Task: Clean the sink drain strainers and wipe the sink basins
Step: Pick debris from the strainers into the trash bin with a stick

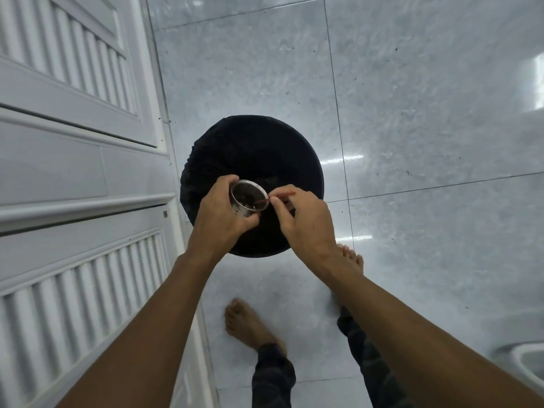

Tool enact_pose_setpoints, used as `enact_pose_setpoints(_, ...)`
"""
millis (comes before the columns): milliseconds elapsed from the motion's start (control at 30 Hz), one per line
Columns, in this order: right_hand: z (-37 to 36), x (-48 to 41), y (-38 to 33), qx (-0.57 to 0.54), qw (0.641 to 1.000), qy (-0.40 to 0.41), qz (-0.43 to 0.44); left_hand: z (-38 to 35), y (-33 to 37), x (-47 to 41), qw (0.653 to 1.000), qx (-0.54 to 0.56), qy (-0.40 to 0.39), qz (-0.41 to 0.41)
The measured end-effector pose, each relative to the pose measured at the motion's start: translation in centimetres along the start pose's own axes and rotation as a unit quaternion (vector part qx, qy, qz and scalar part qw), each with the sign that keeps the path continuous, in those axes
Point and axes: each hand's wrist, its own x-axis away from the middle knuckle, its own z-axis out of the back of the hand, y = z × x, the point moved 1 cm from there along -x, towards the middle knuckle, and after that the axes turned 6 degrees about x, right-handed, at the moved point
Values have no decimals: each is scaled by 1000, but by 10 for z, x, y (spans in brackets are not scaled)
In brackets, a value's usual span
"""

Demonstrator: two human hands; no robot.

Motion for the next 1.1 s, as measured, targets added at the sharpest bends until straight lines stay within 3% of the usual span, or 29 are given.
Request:
enact_pose_setpoints(167, -6, 1, -7, -62, 997, 41, 1, 2, -1, 3, 999, 13, 15, 28)
enact_pose_setpoints(267, -17, 7, -11, -100, 995, 22, -3, 1, 2, 5, 999, 18, 11, 34)
enact_pose_setpoints(433, -16, 0, -1, -56, 997, 23, -54, 4, 1, 10, 999, -14, 4, 33)
enact_pose_setpoints(533, -13, 8, -3, -79, 996, 35, -23, 5, 2, 10, 999, -23, 7, 43)
enact_pose_setpoints(633, -17, 14, -3, -30, 999, -12, 11, 4, 2, 9, 999, -36, -3, 39)
enact_pose_setpoints(733, -14, 11, 3, 6, 1000, 3, -16, 5, 0, 9, 998, -38, -16, 38)
enact_pose_setpoints(833, -12, 10, 6, -45, 997, 56, -29, 8, -3, 7, 998, -32, -25, 49)
enact_pose_setpoints(967, -20, 15, 9, -92, 995, -24, -23, 11, -7, 3, 997, -38, -59, 29)
enact_pose_setpoints(1100, -18, 8, 16, -148, 985, 30, -88, 14, -11, 0, 997, -43, -63, 26)
